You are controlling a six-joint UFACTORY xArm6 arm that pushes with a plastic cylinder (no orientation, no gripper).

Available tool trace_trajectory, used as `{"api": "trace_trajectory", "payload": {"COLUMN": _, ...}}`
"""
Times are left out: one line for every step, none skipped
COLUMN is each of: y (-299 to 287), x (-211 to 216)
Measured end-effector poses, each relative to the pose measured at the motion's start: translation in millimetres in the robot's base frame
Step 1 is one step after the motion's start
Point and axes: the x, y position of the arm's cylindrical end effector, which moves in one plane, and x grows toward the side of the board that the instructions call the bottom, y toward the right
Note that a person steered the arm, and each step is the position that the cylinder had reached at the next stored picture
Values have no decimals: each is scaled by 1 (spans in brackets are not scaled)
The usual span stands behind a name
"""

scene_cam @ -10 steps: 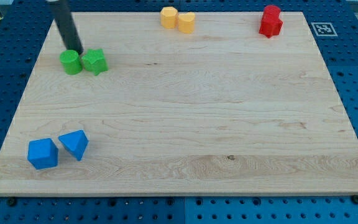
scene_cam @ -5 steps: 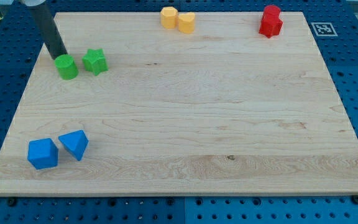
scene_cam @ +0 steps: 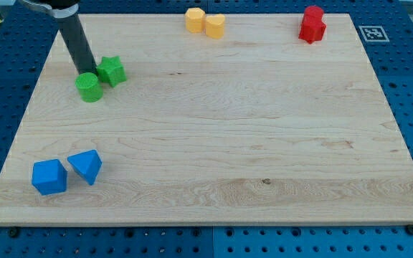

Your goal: Place the green circle to the top of the blue triangle

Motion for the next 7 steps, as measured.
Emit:
{"api": "trace_trajectory", "payload": {"y": 4, "x": 16}}
{"api": "trace_trajectory", "payload": {"y": 4, "x": 40}}
{"api": "trace_trajectory", "payload": {"y": 4, "x": 67}}
{"api": "trace_trajectory", "payload": {"y": 4, "x": 97}}
{"api": "trace_trajectory", "payload": {"y": 4, "x": 122}}
{"api": "trace_trajectory", "payload": {"y": -1, "x": 95}}
{"api": "trace_trajectory", "payload": {"y": -3, "x": 46}}
